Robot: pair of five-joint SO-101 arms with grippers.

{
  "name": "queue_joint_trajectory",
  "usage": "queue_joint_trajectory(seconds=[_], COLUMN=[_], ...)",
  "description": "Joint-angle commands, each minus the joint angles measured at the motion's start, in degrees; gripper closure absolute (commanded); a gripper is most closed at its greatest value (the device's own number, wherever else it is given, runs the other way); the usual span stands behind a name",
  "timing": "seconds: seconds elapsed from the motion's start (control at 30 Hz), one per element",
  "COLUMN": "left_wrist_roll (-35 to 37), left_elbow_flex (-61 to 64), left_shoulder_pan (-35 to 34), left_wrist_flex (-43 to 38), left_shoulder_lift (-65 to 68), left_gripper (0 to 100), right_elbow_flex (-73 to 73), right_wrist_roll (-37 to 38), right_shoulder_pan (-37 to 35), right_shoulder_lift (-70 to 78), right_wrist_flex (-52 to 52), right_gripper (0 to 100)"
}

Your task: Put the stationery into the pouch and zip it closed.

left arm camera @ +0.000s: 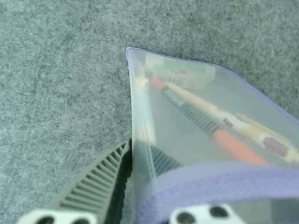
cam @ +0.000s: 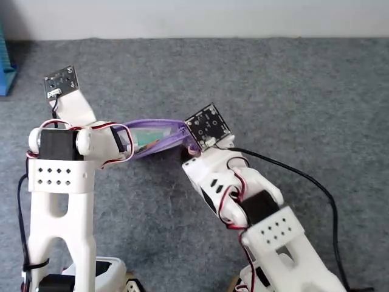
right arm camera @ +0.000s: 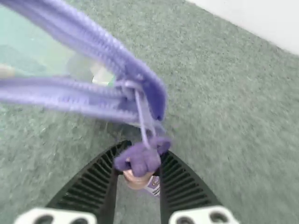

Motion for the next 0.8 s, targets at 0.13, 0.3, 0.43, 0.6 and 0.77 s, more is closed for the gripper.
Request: queue_joint_trajectory(seconds=[0.13,0.3,0.43,0.6,0.77], left_wrist_roll=[-0.70,-5.01,-5.01,-5.10,-5.36], left_elbow_flex=[-1.10,-7.96,-18.07,-33.98,-44.53], left_shoulder_pan=[0.00,4.31,10.64,18.29,26.20], left_wrist_flex=[-2.11,-3.96,-0.53,2.02,2.02], left_shoulder_lift=[1.76,7.74,19.60,30.59,32.62], left_gripper=[67,63,63,63,63], right_elbow_flex=[-3.52,-3.52,-3.52,-3.52,-3.52], right_wrist_roll=[0.35,0.18,0.18,0.18,0.09], right_shoulder_pan=[0.66,0.75,0.75,0.84,4.44], right_shoulder_lift=[-11.30,-17.80,-22.29,-27.38,-30.81], right_wrist_flex=[9.27,14.64,19.12,25.27,29.41], right_gripper=[99.1,99.1,99.1,99.1,99.1])
